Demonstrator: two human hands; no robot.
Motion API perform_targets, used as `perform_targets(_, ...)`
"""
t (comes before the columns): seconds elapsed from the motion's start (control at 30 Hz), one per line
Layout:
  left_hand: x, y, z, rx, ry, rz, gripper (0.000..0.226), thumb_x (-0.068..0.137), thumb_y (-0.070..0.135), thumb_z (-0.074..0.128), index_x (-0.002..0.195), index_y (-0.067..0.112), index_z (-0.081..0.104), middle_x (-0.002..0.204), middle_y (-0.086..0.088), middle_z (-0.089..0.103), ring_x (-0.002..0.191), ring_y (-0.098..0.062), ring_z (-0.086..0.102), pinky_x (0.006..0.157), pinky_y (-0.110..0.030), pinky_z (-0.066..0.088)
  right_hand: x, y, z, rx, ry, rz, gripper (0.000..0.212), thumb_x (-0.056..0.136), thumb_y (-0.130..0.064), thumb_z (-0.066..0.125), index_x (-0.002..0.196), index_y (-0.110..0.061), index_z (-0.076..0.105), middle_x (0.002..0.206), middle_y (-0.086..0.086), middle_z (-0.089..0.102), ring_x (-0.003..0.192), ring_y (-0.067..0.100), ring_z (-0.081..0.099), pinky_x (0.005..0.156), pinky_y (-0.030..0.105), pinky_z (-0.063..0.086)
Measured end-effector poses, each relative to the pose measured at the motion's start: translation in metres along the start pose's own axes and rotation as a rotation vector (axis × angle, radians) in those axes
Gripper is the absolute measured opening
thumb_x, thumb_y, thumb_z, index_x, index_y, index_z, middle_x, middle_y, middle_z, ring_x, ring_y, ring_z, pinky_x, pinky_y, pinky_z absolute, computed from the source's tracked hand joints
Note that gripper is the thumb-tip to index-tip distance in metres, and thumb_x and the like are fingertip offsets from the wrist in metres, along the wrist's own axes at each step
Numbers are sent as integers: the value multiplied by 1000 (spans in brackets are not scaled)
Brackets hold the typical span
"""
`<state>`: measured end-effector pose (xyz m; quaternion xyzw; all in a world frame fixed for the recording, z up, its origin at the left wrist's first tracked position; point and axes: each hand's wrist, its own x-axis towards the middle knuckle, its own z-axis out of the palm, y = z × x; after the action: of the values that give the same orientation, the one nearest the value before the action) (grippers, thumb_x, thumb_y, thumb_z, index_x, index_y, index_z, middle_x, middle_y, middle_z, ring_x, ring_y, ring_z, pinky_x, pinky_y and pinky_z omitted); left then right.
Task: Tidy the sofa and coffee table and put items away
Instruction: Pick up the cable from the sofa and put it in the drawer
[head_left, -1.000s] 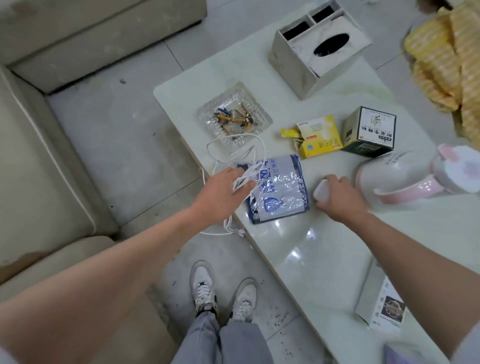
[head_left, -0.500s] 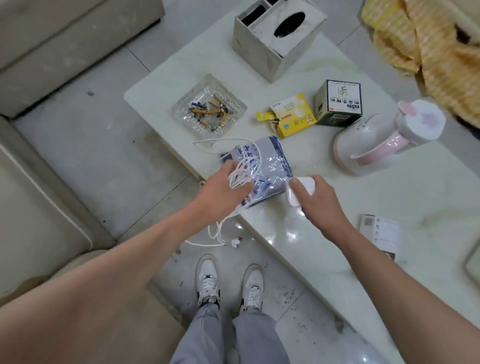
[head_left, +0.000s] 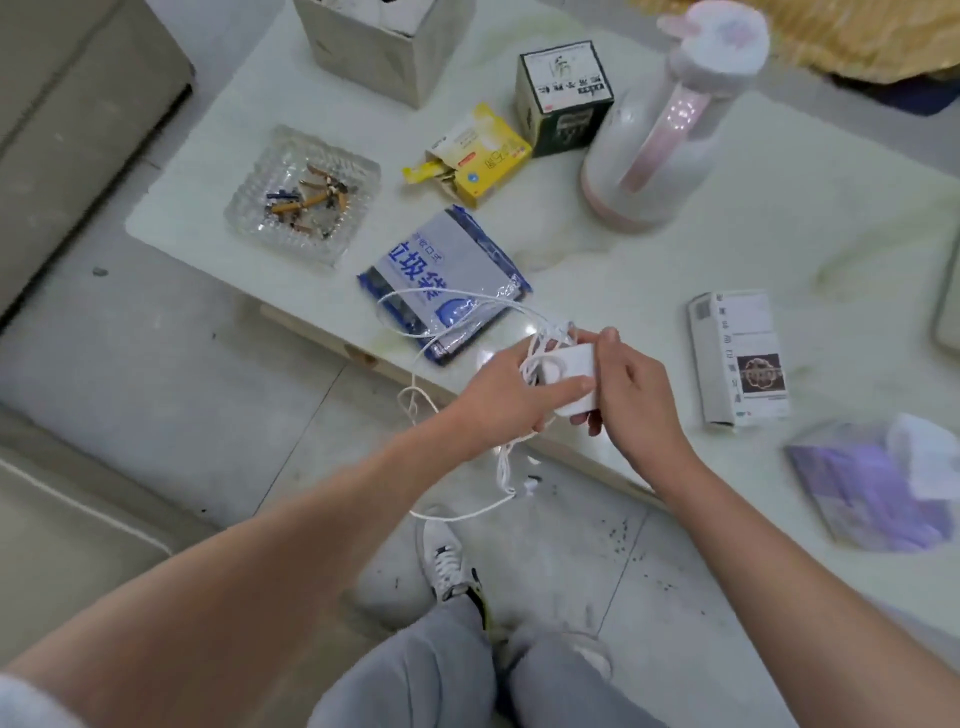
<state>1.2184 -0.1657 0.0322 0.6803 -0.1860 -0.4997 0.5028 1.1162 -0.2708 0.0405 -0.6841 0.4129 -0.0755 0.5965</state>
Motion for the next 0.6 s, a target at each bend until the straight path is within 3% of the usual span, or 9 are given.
perform_targets(0.13,19,-18,45,80,12,147,26,82,16,78,102,28,65,83,15,70,74,1,65,72,-17,50,-31,67,-32,34,114,-120,35,108,-36,26,104,-31,61,67,12,63,47,30,56,43,25,41)
perform_targets(0.23,32,-32,74,183,-87,285,27,82,19,79,103,28,66,91,15,71,83,1,66,78,-16,50,-51,114,-55,39,182,-208,27,106,-34,30,105,-34,57,71,12,62,46,32,56,44,24,40)
perform_targets(0.3,37,-42,89,208,-99,378,27,82,22,80,101,33,65,92,16,71,84,2,67,77,-14,51,-49,137,-63,65,226,-264,28,104,-36,31,93,-40,57,70,12,63,45,31,55,42,26,40)
perform_targets(0.37,40,-47,103,210,-90,470,28,81,22,80,100,35,63,89,19,70,83,4,66,76,-14,51,-43,154,-66,96,293,-359,31,104,-36,32,82,-31,52,68,12,62,43,30,55,40,26,38)
perform_targets(0.43,41,-59,116,219,-84,566,26,80,21,80,98,32,65,81,20,68,77,3,65,73,-16,50,-44,174,-67,104,361,-471,33,105,-35,33,79,-19,46,67,15,60,43,29,56,40,28,39)
perform_targets(0.6,26,-86,138,304,-91,685,19,81,23,76,95,22,65,67,19,61,58,6,56,58,-12,42,-62,216,-73,115,542,-582,22,103,-35,44,84,-25,49,68,12,59,46,27,57,42,23,42)
